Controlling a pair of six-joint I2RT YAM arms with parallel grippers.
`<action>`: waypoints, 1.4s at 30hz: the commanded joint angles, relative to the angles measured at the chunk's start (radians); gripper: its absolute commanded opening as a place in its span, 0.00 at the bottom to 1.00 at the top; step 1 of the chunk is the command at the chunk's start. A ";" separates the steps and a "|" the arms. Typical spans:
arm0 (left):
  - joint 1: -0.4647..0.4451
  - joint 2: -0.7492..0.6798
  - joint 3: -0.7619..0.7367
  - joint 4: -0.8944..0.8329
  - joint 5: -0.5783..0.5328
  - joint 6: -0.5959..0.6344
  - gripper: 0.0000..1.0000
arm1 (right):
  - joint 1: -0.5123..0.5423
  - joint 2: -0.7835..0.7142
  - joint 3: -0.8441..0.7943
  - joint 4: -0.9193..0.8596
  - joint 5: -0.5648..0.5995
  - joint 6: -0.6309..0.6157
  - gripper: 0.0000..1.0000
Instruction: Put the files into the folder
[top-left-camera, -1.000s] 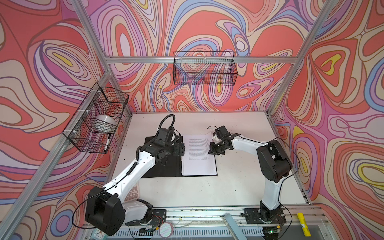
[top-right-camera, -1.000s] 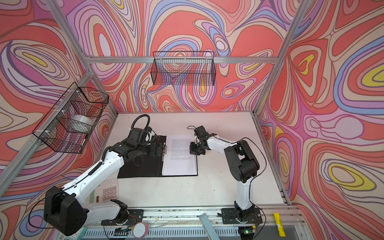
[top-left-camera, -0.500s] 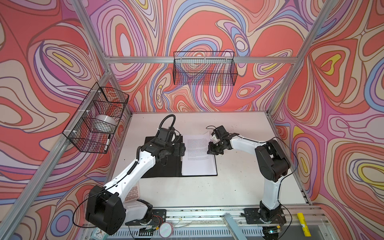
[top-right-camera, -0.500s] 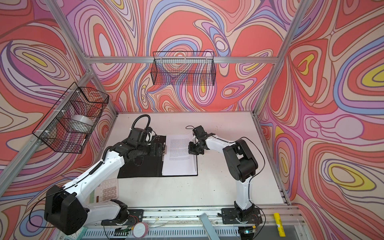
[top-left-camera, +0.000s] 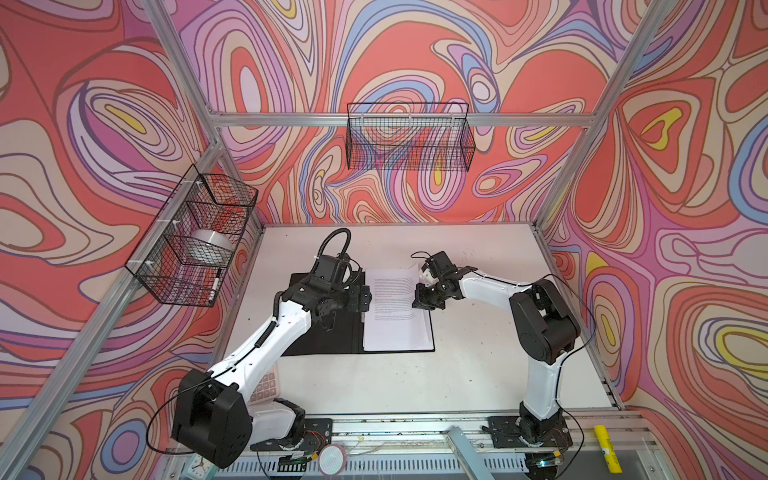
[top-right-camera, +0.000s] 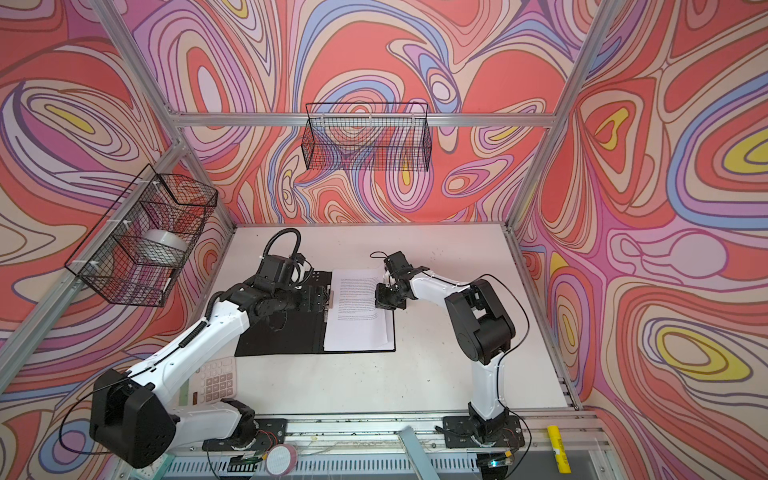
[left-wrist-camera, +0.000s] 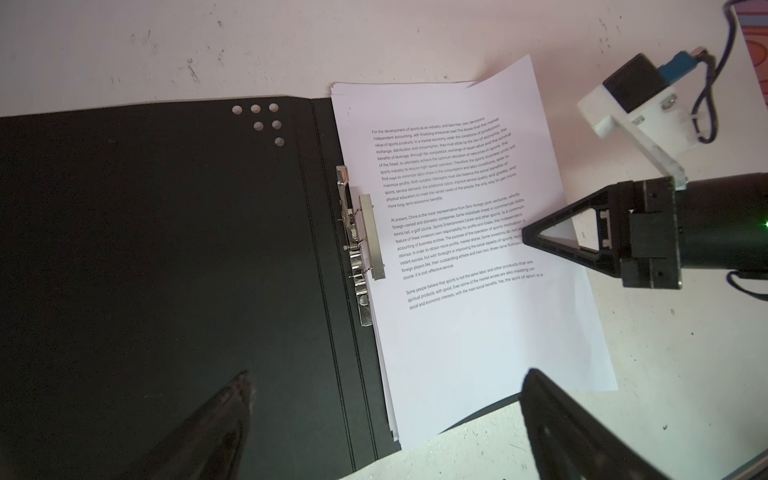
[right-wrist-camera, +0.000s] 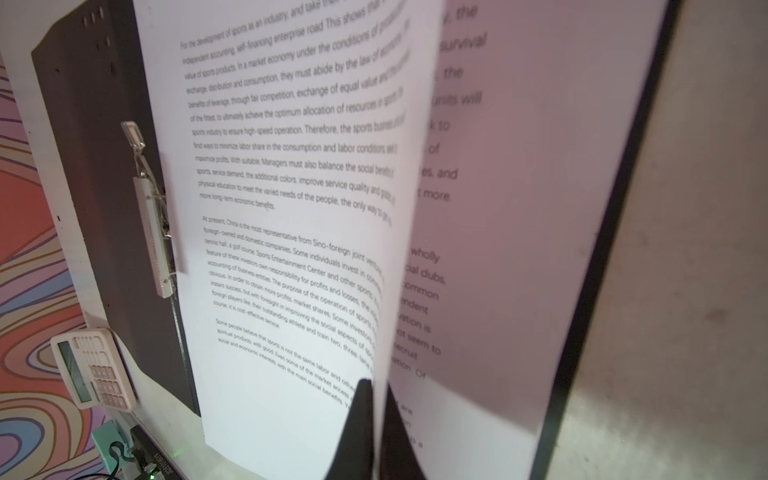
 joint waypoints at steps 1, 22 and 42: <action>0.009 0.009 0.028 -0.030 0.011 -0.006 0.99 | 0.006 0.009 -0.006 0.010 0.001 0.002 0.00; 0.012 0.052 0.058 -0.064 0.028 -0.029 0.75 | 0.006 -0.043 -0.033 -0.027 0.091 0.066 0.57; -0.023 0.439 0.246 -0.116 0.090 -0.151 0.44 | -0.033 -0.153 -0.019 -0.075 0.268 0.001 0.98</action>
